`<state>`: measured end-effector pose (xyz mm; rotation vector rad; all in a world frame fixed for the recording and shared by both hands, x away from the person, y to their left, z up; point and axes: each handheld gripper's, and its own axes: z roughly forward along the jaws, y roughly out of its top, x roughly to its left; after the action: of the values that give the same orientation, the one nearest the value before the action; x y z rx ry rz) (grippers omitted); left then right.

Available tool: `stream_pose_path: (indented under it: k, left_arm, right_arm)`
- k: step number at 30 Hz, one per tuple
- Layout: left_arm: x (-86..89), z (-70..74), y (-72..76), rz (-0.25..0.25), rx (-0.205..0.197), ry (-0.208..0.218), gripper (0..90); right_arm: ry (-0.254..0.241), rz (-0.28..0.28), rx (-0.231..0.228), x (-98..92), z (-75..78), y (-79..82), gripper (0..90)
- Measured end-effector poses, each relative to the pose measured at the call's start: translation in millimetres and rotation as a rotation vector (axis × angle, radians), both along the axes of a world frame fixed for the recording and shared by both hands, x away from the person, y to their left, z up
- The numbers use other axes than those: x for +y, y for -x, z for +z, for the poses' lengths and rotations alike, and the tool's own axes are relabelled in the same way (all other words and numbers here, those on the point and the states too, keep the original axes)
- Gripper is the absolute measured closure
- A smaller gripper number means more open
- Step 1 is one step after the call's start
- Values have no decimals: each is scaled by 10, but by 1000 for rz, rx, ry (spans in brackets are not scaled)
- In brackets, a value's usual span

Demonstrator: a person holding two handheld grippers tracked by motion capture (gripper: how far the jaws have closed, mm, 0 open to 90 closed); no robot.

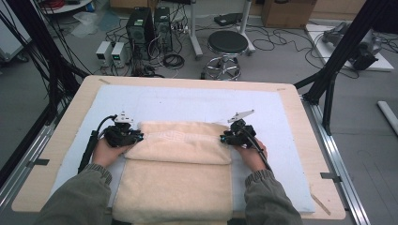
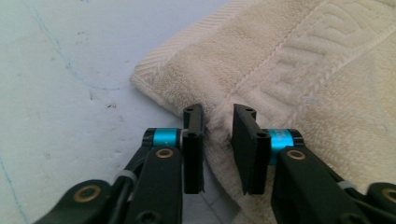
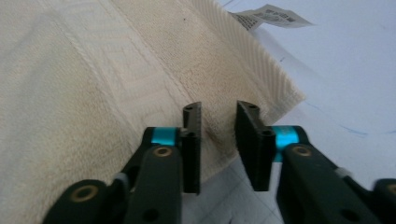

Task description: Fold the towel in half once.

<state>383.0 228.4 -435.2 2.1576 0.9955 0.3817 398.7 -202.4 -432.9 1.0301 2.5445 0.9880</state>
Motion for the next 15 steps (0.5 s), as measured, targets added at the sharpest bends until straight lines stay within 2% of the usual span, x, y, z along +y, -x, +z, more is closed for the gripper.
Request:
stream_pose_path:
  k: [5,8,12,15]
  left_arm:
    - [3,7,2,-2,7,2,832]
    - [11,27,12,2,-3,-4,839]
    - [71,118,46,6,-28,20,840]
    - [129,203,97,2,-46,45,840]
  right_arm:
    - [-11,17,15,5,6,-2,836]
    - [-16,34,25,-5,16,-1,850]
    - [-34,55,24,-23,68,31,852]
    - [-74,77,36,-57,144,77,851]
